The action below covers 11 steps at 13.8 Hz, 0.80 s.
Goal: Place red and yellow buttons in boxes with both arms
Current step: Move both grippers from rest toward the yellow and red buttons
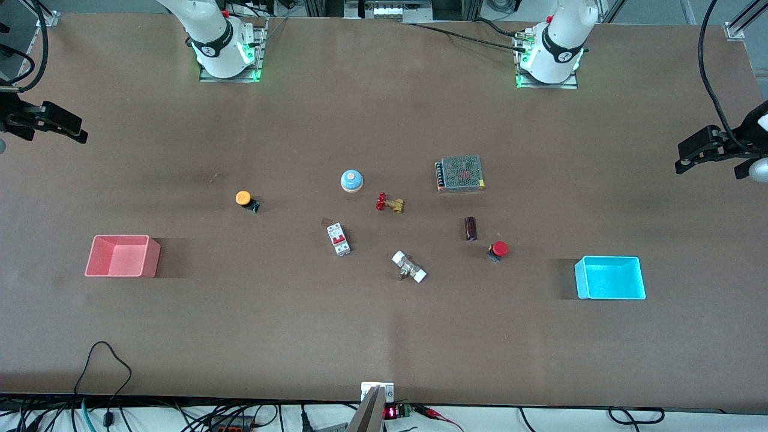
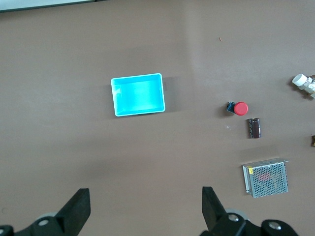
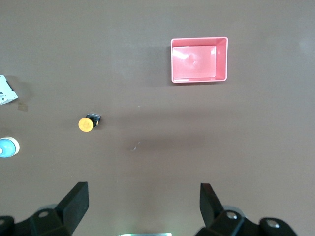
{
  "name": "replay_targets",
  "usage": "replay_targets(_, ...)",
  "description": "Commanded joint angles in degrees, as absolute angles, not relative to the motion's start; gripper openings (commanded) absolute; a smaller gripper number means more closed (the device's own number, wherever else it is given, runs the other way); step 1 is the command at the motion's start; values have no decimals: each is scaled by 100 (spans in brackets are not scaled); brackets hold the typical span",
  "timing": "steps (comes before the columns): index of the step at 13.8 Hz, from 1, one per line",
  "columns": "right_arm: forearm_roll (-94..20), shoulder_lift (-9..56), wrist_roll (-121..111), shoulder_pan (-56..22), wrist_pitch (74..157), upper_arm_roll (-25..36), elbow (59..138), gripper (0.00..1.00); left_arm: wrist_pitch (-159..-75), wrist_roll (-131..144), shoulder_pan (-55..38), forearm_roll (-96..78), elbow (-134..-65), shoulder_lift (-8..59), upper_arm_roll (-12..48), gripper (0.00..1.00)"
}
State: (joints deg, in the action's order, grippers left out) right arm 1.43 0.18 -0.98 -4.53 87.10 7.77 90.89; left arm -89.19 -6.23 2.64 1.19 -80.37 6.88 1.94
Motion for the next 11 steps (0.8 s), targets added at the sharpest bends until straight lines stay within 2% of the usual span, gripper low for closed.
replay_targets(1,158,-123,-185,-457,8701,765,9193,100,-8789,-598,299,149,-7901,703,237,100)
replay_targets(6,149,-70,-185,-448,8736,765,9202,100,-8702,-563,299,149,-7910,703,272,100)
replay_targets(11,149,359,-141,-457,8710,765,9237,100,-8552,-633,237,27,-8059,843,316,100)
